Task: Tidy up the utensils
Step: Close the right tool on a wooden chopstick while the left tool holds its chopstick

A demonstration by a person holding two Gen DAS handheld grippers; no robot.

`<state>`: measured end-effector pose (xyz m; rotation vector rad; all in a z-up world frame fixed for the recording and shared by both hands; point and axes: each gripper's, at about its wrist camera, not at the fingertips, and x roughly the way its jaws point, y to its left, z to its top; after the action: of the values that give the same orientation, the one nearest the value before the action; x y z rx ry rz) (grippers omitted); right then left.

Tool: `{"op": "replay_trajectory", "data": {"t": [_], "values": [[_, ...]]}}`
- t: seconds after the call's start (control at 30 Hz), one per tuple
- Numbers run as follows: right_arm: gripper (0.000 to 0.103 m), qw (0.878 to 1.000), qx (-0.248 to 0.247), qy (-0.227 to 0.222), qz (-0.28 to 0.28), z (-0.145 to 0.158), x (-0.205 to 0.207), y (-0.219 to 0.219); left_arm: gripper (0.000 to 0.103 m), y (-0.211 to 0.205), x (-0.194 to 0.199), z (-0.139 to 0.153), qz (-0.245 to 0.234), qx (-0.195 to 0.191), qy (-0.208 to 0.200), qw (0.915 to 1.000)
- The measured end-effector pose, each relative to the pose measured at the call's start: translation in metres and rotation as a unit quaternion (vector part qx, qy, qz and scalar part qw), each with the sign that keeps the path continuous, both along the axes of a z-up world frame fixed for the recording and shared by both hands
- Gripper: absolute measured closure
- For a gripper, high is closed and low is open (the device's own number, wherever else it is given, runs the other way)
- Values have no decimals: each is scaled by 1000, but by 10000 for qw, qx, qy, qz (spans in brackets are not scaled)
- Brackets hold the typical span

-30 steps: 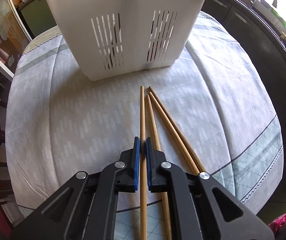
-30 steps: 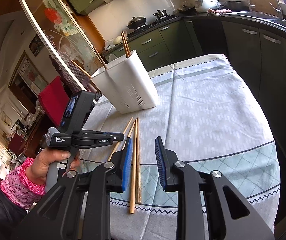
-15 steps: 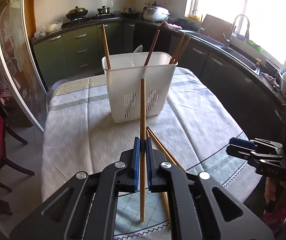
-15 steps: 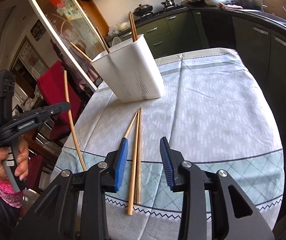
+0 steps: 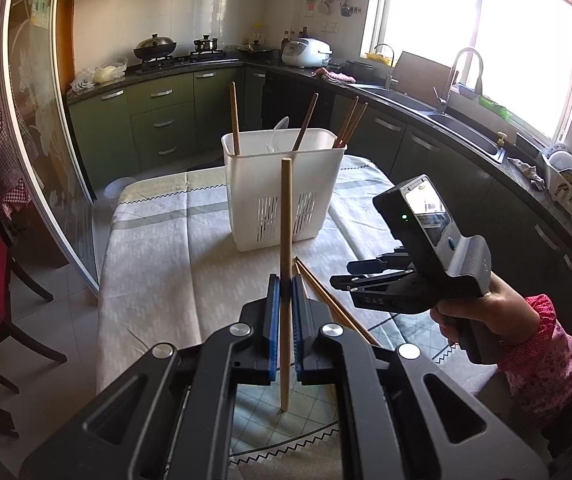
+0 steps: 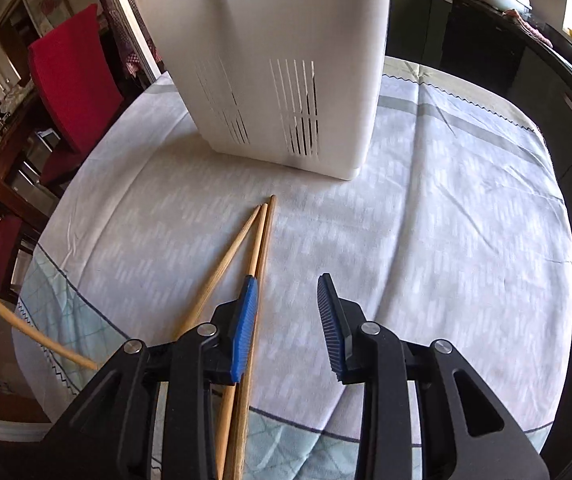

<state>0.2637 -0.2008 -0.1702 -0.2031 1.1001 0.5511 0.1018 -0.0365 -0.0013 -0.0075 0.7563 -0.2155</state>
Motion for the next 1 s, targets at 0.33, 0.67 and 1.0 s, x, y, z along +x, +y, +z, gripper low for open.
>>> {"op": "replay_trajectory", "data": {"t": [0.33, 0.67, 1.0], "values": [[72, 9998, -103, 119, 118, -8, 10, 16, 97, -1, 0, -1, -50, -15, -12, 10000], [72, 9987, -465, 119, 180, -13, 9, 32, 97, 3, 0, -2, -64, 1, -9, 10000], [88, 9972, -670, 139, 311, -19, 9, 56, 97, 4, 0, -2, -65, -2, -8, 10000]]}}
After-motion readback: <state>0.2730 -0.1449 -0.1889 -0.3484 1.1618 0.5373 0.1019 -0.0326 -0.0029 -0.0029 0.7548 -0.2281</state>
